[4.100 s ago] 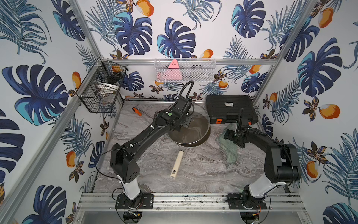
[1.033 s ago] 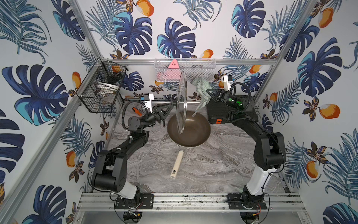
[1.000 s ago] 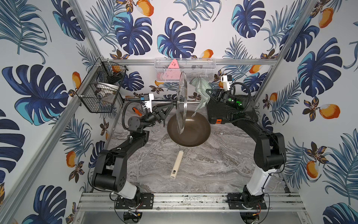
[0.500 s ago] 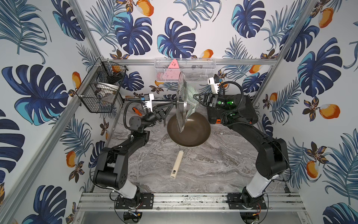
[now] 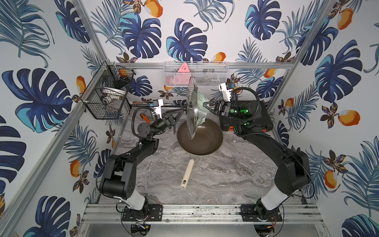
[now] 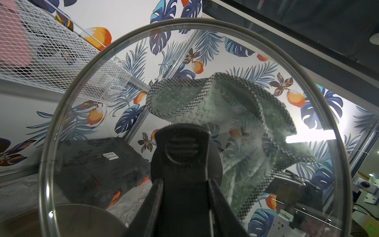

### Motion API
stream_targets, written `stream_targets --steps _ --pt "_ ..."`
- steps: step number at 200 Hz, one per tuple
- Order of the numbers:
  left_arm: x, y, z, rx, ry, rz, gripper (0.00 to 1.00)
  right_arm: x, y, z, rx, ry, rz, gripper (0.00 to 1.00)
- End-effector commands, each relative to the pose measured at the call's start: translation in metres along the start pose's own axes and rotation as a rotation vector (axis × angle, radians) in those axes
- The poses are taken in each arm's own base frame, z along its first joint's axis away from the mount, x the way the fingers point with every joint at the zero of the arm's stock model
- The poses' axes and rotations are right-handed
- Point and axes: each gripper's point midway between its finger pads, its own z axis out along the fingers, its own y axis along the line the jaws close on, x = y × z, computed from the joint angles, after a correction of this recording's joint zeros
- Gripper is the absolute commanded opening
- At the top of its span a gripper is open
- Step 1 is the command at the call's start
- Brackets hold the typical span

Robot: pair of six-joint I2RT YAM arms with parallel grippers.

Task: Wipe the pot lid with a cloth
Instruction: Wipe the pot lid.

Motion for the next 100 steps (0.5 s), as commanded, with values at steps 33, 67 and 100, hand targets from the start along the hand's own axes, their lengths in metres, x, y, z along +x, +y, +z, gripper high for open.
stream_targets --steps 33,67,100 --pt "-0.025 -0.032 0.0 0.09 -0.094 0.088 0.0 -0.013 0.023 0.002 -0.087 -0.041 -0.033 0.0" --pt "-0.028 -0.037 0.001 0.101 -0.097 0.08 0.0 -0.021 0.022 0.007 -0.109 -0.047 -0.03 0.0" --pt "-0.032 -0.044 0.004 0.119 -0.098 0.067 0.0 -0.026 0.02 0.011 -0.09 -0.051 -0.045 0.0"
